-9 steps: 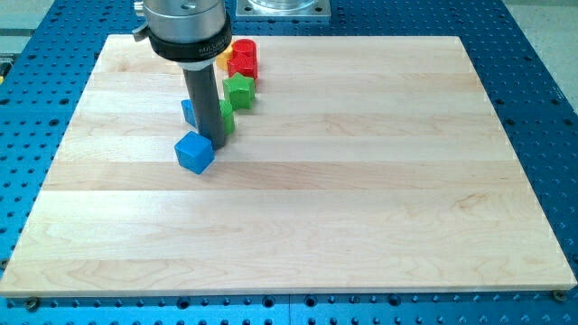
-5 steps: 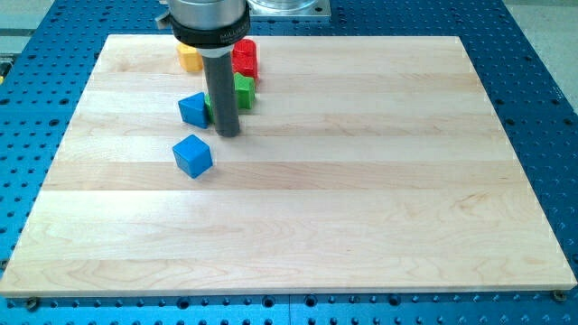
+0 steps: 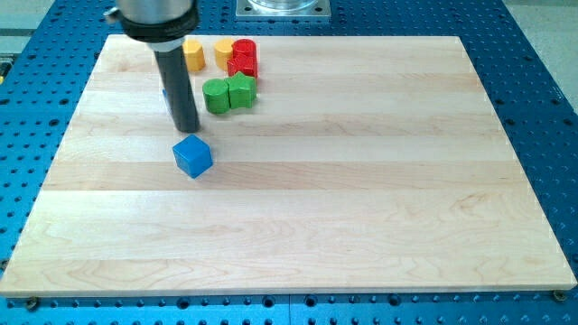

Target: Move the green circle triangle to the left of the green star

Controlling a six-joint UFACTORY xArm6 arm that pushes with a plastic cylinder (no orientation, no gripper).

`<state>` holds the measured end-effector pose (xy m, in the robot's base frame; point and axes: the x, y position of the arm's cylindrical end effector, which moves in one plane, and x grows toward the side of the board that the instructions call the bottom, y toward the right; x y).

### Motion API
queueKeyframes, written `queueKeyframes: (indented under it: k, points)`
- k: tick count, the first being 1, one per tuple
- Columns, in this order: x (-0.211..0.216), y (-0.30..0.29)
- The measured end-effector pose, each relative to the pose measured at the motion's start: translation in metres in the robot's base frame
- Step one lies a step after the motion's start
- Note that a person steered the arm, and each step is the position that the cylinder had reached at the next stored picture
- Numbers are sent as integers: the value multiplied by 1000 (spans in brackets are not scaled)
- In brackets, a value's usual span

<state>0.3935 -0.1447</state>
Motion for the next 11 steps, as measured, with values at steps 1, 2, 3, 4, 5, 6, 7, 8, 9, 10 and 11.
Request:
queueKeyframes:
  k: [1, 2, 3, 4, 5, 6, 7, 8, 9, 10, 11]
  points:
    - [16, -8]
    - [13, -40]
    - [1, -39]
    - [1, -33]
    - [1, -27]
    - [-1, -11]
    - [-6, -3]
    - [-14, -4]
    - [4, -10]
    - [22, 34]
    - [51, 87]
